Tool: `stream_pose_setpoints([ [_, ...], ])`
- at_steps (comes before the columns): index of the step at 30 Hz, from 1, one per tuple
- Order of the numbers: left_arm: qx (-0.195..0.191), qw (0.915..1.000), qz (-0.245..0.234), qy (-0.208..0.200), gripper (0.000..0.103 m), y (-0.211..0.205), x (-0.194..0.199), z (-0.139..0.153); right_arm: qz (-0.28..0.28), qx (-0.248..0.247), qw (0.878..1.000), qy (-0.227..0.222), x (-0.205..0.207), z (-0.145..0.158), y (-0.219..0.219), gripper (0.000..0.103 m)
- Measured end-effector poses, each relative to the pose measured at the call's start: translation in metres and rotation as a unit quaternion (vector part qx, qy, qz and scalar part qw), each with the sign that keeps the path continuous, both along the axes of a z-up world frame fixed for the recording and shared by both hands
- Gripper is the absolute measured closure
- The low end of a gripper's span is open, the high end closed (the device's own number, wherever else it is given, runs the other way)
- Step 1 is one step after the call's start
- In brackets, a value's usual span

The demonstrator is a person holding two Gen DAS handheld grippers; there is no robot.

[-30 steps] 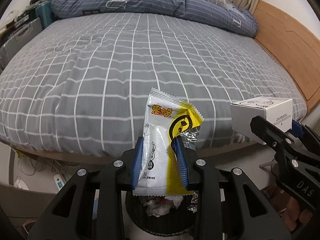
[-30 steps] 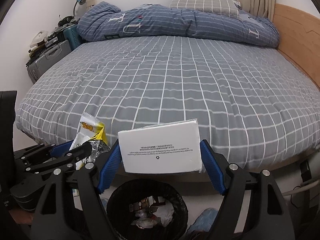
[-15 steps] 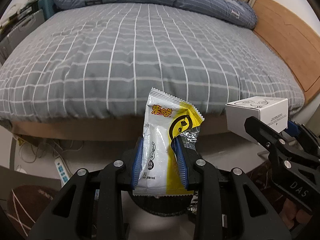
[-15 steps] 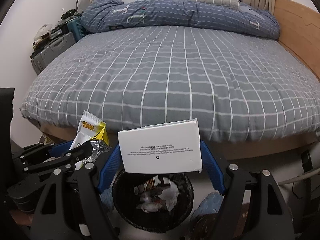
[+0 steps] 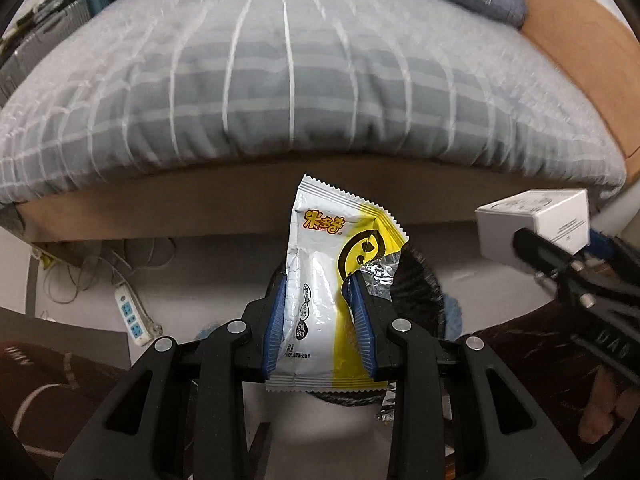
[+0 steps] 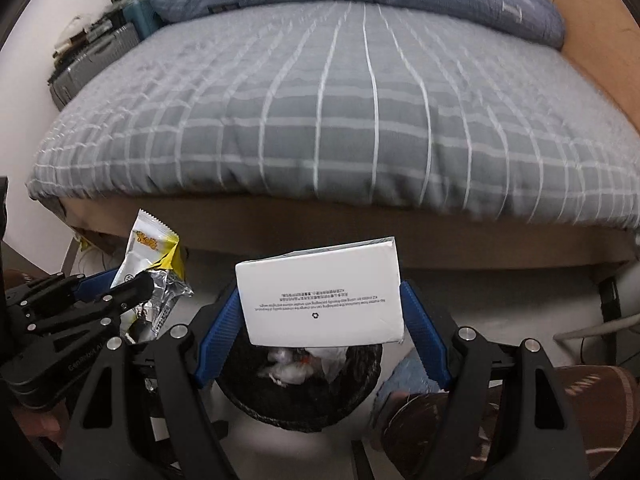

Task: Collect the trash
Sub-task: 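Carry the snack wrapper and earphone box off the bed over the wastebasket, then open the right tool then the left tool to drop both into the wastebasket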

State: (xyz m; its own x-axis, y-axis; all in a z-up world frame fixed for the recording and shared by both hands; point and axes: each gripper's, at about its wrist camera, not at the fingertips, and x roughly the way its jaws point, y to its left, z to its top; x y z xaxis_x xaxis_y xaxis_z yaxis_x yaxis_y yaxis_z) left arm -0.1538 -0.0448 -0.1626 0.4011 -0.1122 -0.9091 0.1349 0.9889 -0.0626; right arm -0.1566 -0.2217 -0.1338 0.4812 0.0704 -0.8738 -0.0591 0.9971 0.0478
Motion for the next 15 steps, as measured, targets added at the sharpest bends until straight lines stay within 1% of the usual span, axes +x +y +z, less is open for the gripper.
stream_pose_setpoints([
  [2, 0.005, 0.9998, -0.005, 0.019, 0.072, -0.002, 0.009, -0.017, 0.003, -0.001, 1.000, 0.017, 0.007, -0.012, 0.000, 0.029],
  [6, 0.019, 0.9994, -0.007, 0.029, 0.072, -0.005, 0.026, -0.036, 0.008, 0.008, 0.999, 0.048, 0.021, -0.033, -0.004, 0.029],
  [8, 0.015, 0.9990, -0.005, 0.042, 0.072, -0.003, 0.032, -0.046, 0.007, 0.007, 0.998, 0.059, 0.025, -0.040, -0.006, 0.029],
  [12, 0.013, 0.9985, -0.009, 0.053, 0.072, -0.004, 0.035, -0.057, 0.009, 0.007, 0.997, 0.079, 0.032, -0.054, -0.005, 0.029],
  [15, 0.009, 0.9984, -0.007, 0.055, 0.072, 0.000, 0.038, -0.059, 0.017, 0.009, 0.996, 0.086, 0.039, -0.058, 0.005, 0.029],
])
